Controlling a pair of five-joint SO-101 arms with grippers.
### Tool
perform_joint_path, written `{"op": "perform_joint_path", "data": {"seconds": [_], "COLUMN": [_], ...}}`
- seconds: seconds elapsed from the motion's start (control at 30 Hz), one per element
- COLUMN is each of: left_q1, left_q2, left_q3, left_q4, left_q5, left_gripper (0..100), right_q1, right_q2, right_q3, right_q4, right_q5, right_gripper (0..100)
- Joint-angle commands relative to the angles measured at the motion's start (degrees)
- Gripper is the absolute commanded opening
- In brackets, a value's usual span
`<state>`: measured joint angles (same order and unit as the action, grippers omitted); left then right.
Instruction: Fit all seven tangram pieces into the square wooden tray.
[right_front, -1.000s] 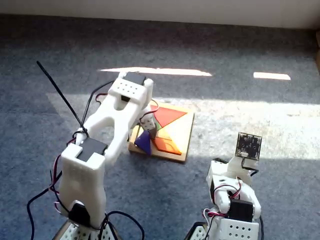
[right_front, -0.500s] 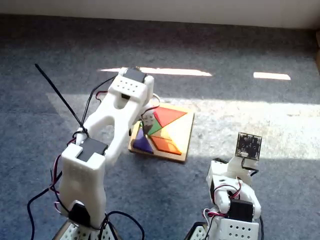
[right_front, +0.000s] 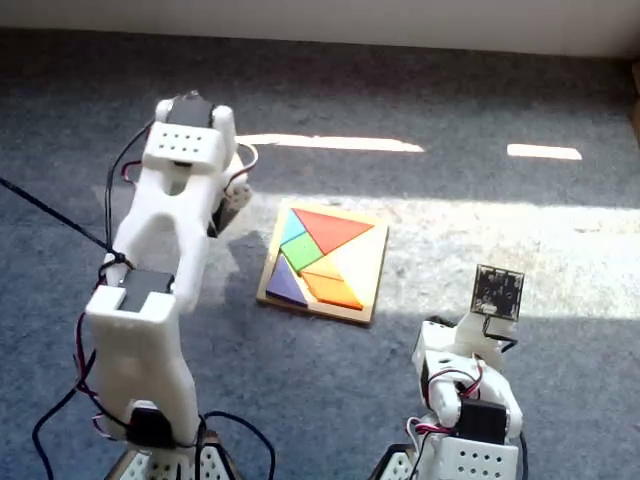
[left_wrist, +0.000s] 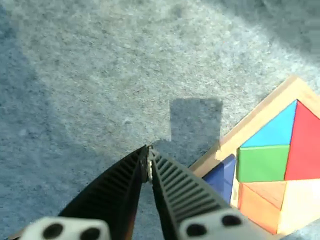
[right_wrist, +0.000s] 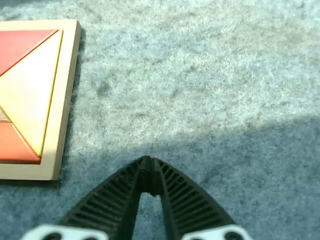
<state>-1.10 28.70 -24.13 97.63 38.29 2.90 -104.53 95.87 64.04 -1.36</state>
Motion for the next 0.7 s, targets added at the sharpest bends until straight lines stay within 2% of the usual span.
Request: {"op": "perform_joint_path", "data": {"seconds": [0.0, 0.1, 0.27, 0.37, 0.57, 0.67], "left_q1": [-5.32, -9.01, -13.67, -15.43, -17.54, -17.27], "left_q2": [-4.35, -4.0, -2.95, -1.63, -0.75, -0.66], "left_q3": [-2.95, -2.95, -1.63, -0.48, -0.31, -0.22], "left_q4": [0.35, -0.7, -7.82, -9.85, -9.76, -9.76], "left_q5": [0.18, 0.18, 0.18, 0.26, -0.18, -4.22], "left_gripper": [0, 0, 0, 0, 0, 0], "right_q1": [0.4, 0.75, -2.15, -9.45, -28.97, -32.48], "right_q2": [-0.66, -0.66, -0.66, -0.66, 1.45, 8.84], "right_q3": [7.16, 4.26, -6.02, -12.44, -21.32, -23.43], "right_q4": [-1.36, -1.01, -1.71, -1.71, -2.95, -8.04], "right_q5": [0.18, 0.18, 0.18, 0.18, 0.62, 1.58], "right_gripper": [0.5, 0.5, 0.5, 0.5, 0.6, 0.6]}}
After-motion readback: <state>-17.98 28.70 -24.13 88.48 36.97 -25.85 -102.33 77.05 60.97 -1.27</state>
